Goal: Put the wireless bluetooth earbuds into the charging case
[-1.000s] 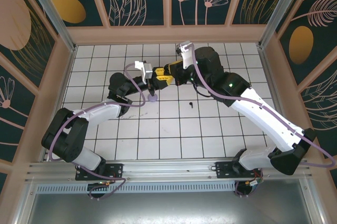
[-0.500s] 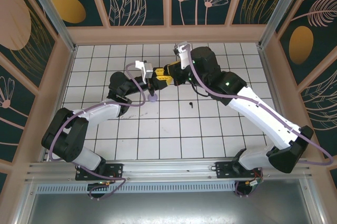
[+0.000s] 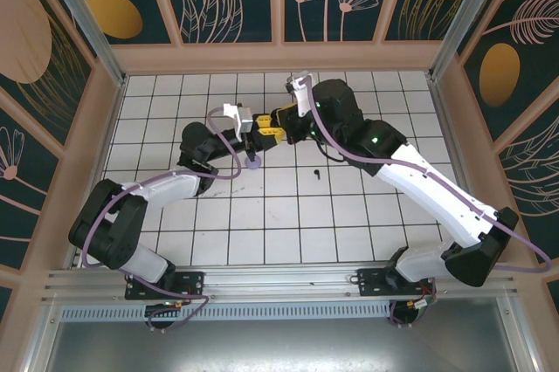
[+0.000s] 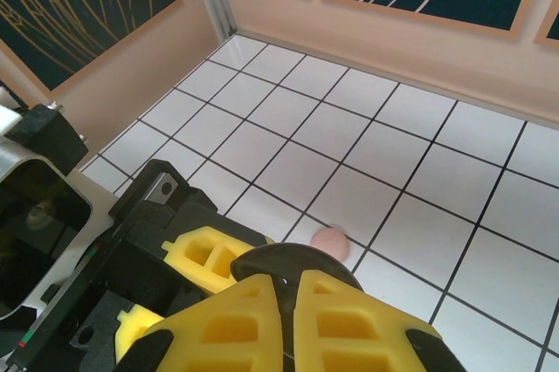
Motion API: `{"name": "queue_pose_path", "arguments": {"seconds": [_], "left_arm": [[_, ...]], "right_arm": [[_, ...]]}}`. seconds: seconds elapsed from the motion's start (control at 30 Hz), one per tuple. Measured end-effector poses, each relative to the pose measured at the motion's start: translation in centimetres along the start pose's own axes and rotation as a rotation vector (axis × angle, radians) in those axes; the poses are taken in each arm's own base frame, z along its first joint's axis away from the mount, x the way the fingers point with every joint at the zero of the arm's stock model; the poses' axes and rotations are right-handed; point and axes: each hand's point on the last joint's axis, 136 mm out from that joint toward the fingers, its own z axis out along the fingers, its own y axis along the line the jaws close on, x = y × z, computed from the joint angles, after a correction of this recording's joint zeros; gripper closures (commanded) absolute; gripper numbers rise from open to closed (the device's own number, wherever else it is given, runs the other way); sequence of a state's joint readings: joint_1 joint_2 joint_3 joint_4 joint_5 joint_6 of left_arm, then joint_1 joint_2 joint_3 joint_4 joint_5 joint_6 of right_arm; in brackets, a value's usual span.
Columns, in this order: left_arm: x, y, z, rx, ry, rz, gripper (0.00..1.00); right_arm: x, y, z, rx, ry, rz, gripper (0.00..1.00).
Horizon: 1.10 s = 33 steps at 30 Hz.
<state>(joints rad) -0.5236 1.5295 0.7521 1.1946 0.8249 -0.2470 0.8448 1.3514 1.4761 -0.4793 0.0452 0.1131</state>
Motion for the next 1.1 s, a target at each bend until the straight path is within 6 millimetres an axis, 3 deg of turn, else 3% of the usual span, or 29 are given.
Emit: {"name": "queue_pose_path", "arguments": {"seconds": [0.13,0.47,0.77,1.1], "left_arm": [[0.1,-0.3,-0.4,-0.017,-0.002,0.063,1.0],[-1.5,-1.0,-0.6,-0.035,-0.008,0.246,1.0],[-1.0,-1.3,-0.5,-0.027,0.011,0.268,1.0],[-1.6,-1.2,-0.3,-0.026,0.004,0.275,1.0]], "right_arm": [[0.2,0.4,-0.1,-0.01,0.011,0.006,0.94],[-1.5,1.7,-1.9,-0.07,-0.036,0.048,0.94],[-3.7,2.3,-4.1,-0.102,-0.113,0.072,0.94],[-2.8,2.6,-4.3,-0.12,-0.097,0.075,0.94]]}}
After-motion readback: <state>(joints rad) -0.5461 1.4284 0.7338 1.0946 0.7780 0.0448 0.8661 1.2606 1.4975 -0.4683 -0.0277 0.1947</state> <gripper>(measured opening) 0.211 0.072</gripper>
